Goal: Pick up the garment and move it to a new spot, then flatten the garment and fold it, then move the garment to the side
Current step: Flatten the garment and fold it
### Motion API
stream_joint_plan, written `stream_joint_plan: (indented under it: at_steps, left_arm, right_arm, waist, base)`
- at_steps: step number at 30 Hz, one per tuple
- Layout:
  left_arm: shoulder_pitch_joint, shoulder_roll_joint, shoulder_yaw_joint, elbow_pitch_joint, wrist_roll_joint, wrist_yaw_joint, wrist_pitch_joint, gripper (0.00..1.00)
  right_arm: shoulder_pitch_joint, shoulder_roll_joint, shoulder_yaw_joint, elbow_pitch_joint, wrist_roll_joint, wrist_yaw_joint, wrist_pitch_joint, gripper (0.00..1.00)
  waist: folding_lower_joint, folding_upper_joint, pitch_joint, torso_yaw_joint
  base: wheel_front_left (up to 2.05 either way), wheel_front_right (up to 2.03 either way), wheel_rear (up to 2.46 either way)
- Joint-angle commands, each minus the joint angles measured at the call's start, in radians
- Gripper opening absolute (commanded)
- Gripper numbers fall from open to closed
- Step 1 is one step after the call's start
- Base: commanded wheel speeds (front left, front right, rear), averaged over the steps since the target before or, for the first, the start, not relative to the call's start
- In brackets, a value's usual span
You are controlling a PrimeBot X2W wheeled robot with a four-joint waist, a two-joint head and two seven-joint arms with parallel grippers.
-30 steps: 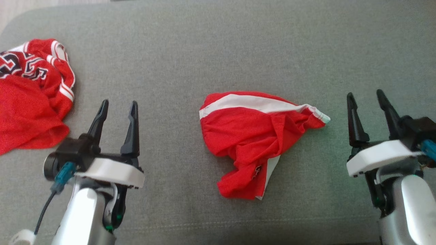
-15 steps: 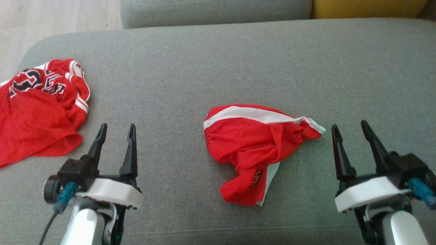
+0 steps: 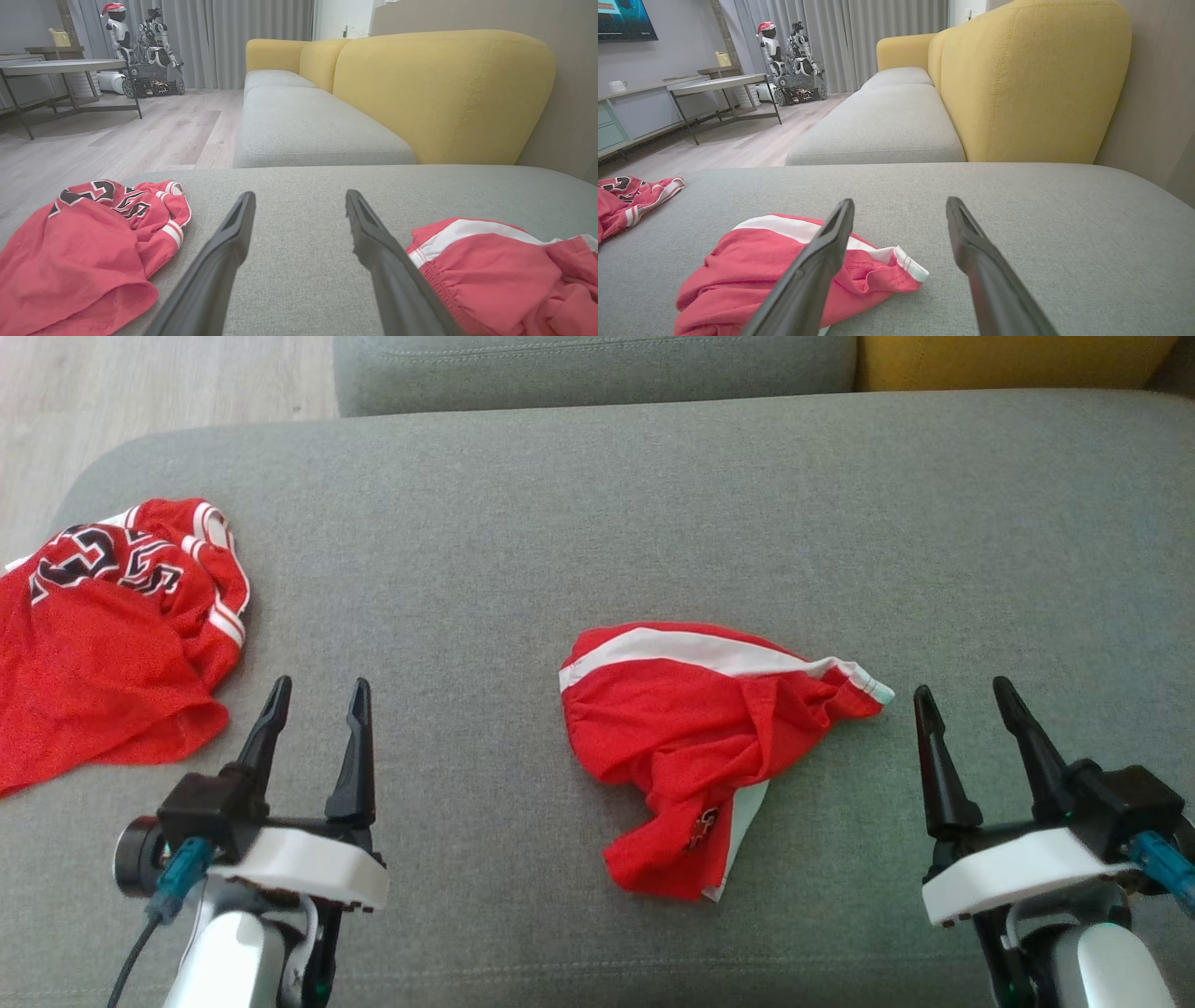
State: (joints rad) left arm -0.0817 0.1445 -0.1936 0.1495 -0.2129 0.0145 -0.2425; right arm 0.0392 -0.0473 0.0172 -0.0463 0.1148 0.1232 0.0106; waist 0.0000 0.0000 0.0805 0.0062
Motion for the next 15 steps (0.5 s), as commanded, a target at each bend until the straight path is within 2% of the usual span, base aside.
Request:
stream_joint_plan:
  at_steps: [1,9,15]
  left_arm:
    - [-0.024,0.022,0.031,-0.038,0.001,0.005,0.000,1.00]
    - [-0.031,0.027,0.025,-0.045,-0.002,0.010,0.000,1.00]
    - [-0.064,0.028,0.017,-0.056,-0.003,0.006,0.000,1.00]
  right_arm:
    - [-0.024,-0.003,0.018,-0.032,0.005,0.008,0.001,1.00]
    - [-0.038,-0.003,0.013,-0.006,0.020,0.008,-0.004,1.00]
    - [-0.111,-0.003,0.007,0.094,0.041,0.008,-0.002,1.00]
  waist:
    - [0.0000,0.0000,0.000,0.000]
    - [0.0000,0.0000,0.011,0.000]
    - [0.0000,0.0000,0.061,0.012]
  base:
    - [0.00,0.00,0.00]
    - [0.00,0.00,0.00]
    - [0.00,0.00,0.00]
